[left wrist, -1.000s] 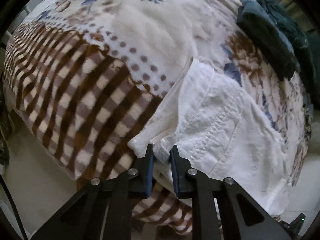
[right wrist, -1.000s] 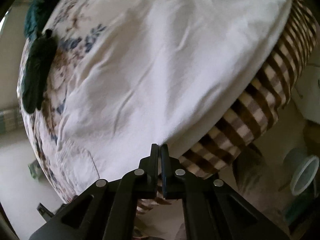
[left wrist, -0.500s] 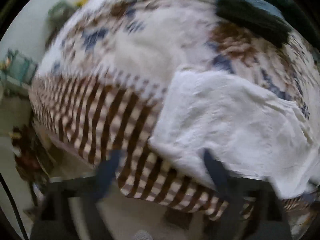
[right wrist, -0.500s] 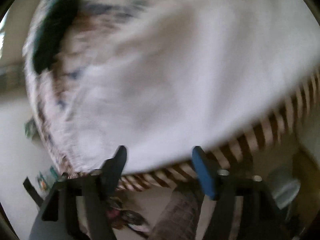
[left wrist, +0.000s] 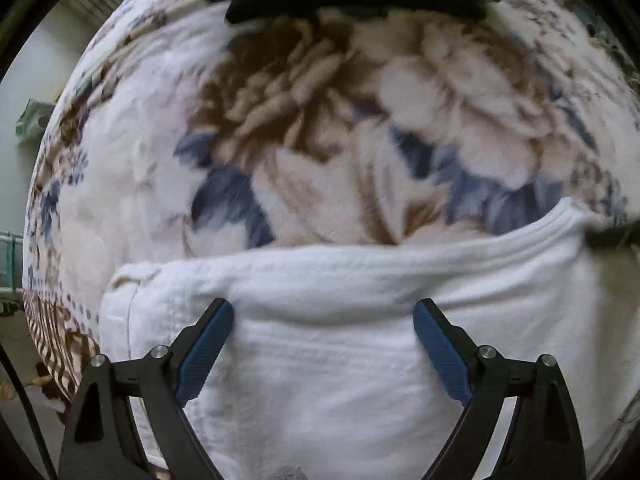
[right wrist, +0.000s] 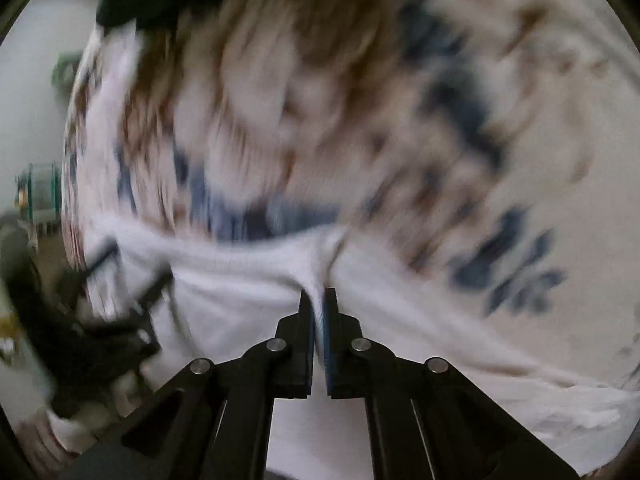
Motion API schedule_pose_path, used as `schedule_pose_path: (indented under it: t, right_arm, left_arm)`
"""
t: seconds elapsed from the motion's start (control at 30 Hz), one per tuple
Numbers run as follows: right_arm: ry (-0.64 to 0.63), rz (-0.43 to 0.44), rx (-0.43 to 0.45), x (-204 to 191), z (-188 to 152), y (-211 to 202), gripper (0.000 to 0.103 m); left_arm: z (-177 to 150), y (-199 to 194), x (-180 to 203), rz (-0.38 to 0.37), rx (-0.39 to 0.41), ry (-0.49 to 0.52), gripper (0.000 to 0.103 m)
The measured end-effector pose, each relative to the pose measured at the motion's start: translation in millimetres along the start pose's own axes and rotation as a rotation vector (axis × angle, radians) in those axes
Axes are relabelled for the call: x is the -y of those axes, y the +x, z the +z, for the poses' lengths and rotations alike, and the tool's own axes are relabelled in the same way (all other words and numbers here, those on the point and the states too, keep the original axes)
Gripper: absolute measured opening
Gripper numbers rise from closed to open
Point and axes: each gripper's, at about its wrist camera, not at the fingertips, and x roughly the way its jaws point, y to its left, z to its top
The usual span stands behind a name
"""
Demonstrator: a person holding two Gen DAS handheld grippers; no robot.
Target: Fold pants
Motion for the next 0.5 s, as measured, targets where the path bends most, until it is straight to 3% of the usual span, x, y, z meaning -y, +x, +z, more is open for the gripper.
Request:
schedule_pose_path:
  t: [0.03, 0.13, 0.23, 0.33, 0.37, 0.43, 0.47, 0.5]
  right_arm:
    - [0.08, -0.005, 0.047, 17.0, 3.5, -12.8, 0.003]
    - [0.163, -0.047, 0.061, 39.6, 2.9, -32.2, 0.004]
    - [0.158, 0.118, 0.092, 40.3, -23.5, -61.7, 0.006]
    - [0.135, 0.228, -0.016, 33.9, -46.6, -45.2, 0.01]
    - [0.131, 0.187, -0.037, 37.4, -51.3, -30.8, 0.01]
    - [0.189, 0.012, 0.011, 60.9, -50.0, -15.1, 0.006]
    - [0.245, 0.02, 0.039, 76.5, -47.7, -12.7, 0.004]
    - [0.326, 0.09, 0.064, 92.2, -48.5, -14.7, 0.004]
  left_arm:
    - [-0.5, 1.4, -3.1, -0.005, -0.004, -0.01, 0.092]
    - [-1.4, -2.7, -6.8, -0.001, -0.018, -0.026, 0.092]
    - [-2.7, -18.7, -8.2, -0.021, -0.013, -0.052, 0.093]
    - [-4.3, -40.2, -3.3, -0.032, 0.014, -0.063, 0.092]
    - [-3.3, -44.9, -0.2, -0.039, 0.023, -0.064, 0.092]
    - [-1.1, -51.3, 9.7, -0.045, 0.037, -0.054, 0.092]
    - [0.6, -52.0, 15.4, -0.044, 0.043, -0.041, 0.092]
    - [1.9, -52.2, 22.5, -0.038, 0.044, -0.022, 0.092]
